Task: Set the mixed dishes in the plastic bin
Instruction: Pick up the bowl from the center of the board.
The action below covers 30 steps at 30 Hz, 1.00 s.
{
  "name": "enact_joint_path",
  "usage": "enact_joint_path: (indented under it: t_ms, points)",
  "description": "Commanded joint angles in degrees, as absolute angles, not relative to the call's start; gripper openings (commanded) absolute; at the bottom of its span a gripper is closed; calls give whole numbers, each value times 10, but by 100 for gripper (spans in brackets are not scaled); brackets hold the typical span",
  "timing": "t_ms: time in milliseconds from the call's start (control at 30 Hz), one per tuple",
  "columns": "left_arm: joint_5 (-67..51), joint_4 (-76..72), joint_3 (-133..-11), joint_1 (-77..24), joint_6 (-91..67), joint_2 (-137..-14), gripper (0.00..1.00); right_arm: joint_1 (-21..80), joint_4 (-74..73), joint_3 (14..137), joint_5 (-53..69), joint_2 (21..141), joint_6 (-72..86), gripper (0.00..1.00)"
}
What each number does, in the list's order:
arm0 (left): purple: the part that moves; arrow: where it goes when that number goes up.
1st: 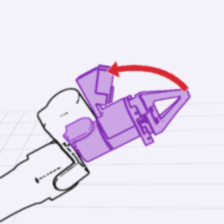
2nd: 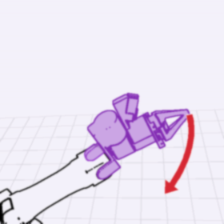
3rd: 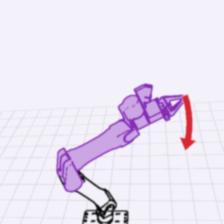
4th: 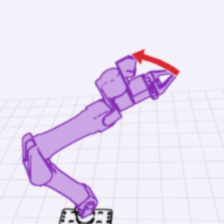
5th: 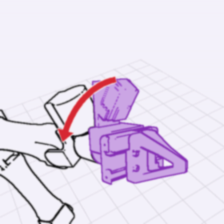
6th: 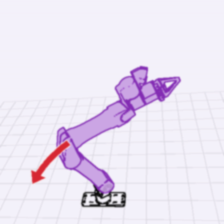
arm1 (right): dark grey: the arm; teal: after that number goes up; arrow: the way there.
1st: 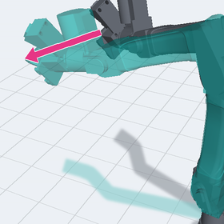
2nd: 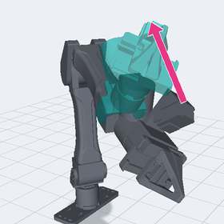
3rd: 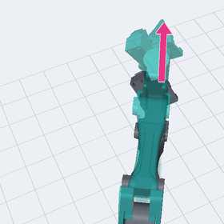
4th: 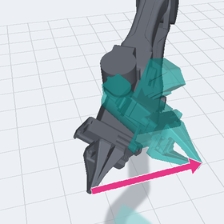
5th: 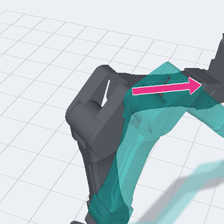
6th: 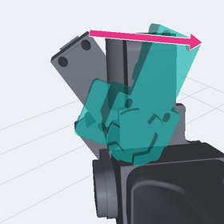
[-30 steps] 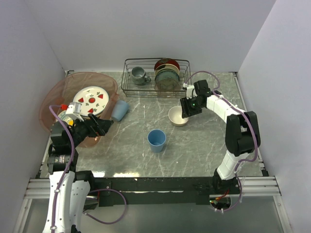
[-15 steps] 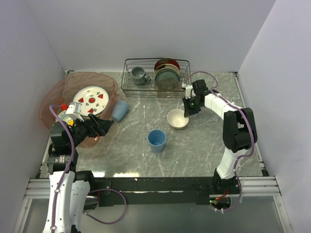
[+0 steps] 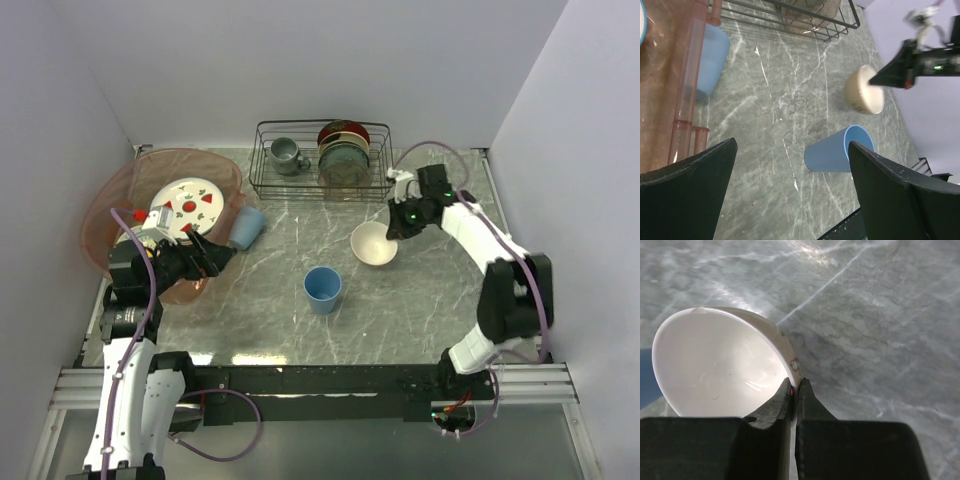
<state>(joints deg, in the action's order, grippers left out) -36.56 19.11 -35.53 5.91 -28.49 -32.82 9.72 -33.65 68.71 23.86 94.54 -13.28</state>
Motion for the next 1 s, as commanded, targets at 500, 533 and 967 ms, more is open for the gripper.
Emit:
enact_joint_path:
  t_ms: [500,533,967]
  points:
    - [-437,122,-315,29,-389,-251,99,35,-305,624,388,598,-175,0]
    - [-432,123,-315,26,-396,-246,99,35,-306,623,394,593,-174,0]
    - [-253,74,-367,-240,-464,-315,99,34,-294,592,403,549,-167,0]
